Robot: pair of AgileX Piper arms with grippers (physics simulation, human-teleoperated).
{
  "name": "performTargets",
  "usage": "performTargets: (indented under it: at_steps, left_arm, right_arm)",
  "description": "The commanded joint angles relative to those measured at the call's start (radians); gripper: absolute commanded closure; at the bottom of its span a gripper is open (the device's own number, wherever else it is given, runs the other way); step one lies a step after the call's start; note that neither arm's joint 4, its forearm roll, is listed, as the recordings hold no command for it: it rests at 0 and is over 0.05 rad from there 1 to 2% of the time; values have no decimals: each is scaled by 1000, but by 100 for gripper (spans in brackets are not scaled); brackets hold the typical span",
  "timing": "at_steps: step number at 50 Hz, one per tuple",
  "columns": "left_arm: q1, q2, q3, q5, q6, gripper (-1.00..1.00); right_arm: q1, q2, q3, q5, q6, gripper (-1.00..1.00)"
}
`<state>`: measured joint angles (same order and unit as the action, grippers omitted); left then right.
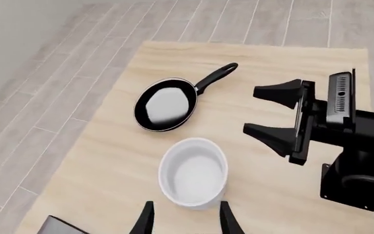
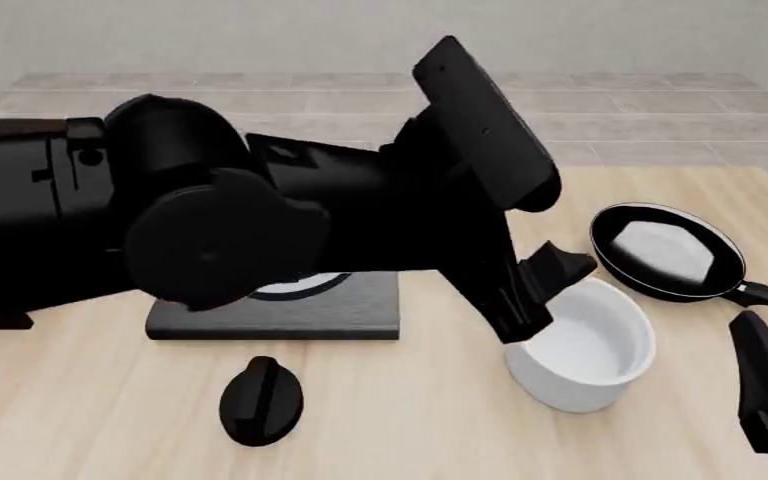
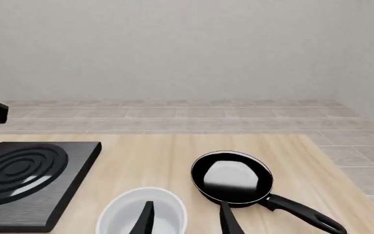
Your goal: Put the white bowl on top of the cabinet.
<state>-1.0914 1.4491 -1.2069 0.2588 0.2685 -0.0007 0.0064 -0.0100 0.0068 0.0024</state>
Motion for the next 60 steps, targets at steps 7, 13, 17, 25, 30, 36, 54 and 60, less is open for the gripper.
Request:
performTargets:
  at_steps: [7, 13, 17, 25, 30, 36, 54, 60]
  left_arm:
    - [-70, 146, -106, 94, 45, -100]
    - [-87, 179, -141, 138, 63, -100]
    - [-94, 197, -155, 157, 76, -100]
    - [-91, 244, -164, 178, 104, -100]
    - [-96, 269, -160, 179, 139, -100]
    - [-77, 312, -156, 175, 170, -100]
    - [-43, 394, -152, 148, 210, -100]
    - [-40, 421, -159, 139, 235, -100]
  right_arm:
    - [0, 0, -2, 1, -1, -100]
    - [0, 2, 0, 0, 1, -100]
    - [0, 5, 2, -6, 0, -100]
    - [0, 5, 3, -8, 1, -100]
    - [0, -1, -1, 2, -1, -100]
    - [0, 1, 1, -2, 1, -100]
    - [0, 0, -3, 2, -1, -100]
    - [0, 1, -1, 0, 0, -100]
